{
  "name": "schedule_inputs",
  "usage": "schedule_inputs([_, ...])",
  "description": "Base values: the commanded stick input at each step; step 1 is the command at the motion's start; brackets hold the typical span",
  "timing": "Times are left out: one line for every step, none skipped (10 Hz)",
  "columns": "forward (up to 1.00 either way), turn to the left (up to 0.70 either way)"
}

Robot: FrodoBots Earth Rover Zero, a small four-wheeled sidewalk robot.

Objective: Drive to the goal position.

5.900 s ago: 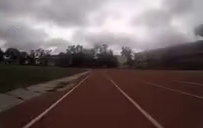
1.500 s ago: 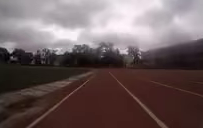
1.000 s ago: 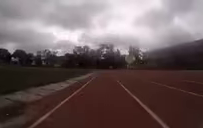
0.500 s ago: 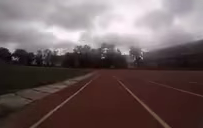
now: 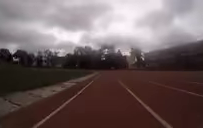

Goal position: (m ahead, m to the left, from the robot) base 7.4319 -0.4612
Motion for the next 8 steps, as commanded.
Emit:
schedule_inputs([0.7, 0.0])
schedule_inputs([0.7, 0.0])
schedule_inputs([0.7, 0.0])
schedule_inputs([0.7, 0.0])
schedule_inputs([0.7, 0.0])
schedule_inputs([0.7, 0.0])
schedule_inputs([0.7, 0.0])
schedule_inputs([0.7, 0.0])
